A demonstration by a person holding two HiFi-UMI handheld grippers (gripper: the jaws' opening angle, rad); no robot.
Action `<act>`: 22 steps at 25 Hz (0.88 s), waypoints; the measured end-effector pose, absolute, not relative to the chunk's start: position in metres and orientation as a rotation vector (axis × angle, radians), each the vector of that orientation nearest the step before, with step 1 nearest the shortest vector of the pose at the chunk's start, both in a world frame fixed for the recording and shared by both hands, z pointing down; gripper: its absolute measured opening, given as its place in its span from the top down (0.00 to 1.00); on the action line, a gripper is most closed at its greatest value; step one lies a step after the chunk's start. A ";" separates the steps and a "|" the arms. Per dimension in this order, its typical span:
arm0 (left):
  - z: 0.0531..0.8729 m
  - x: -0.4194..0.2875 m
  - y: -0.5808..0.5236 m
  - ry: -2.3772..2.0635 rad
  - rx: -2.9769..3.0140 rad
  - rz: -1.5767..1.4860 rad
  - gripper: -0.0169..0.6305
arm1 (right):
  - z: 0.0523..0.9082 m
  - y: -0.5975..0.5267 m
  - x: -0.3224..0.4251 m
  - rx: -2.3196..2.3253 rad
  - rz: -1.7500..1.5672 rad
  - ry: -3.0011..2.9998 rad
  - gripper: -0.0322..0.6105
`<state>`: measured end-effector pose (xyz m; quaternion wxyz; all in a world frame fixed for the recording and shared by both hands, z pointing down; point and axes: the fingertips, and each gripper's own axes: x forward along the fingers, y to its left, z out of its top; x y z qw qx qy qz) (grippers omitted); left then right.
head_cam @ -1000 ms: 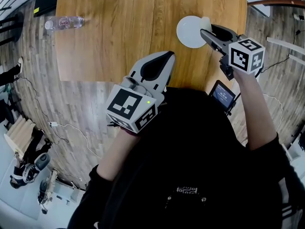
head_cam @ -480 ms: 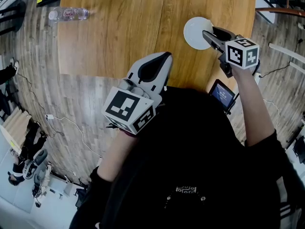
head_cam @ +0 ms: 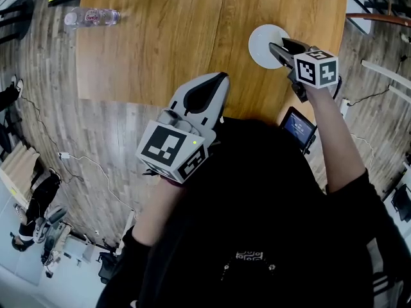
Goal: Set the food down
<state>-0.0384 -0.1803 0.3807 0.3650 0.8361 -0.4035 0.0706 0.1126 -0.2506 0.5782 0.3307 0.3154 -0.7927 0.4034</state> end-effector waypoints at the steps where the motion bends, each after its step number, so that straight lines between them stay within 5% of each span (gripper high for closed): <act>1: 0.382 -0.038 -0.178 -1.039 2.149 0.181 0.97 | 0.582 -0.248 0.114 0.826 1.052 -2.067 0.68; 22: 0.391 -0.043 -0.171 -1.034 2.103 0.183 0.97 | 0.635 -0.232 0.124 0.834 0.932 -1.885 0.68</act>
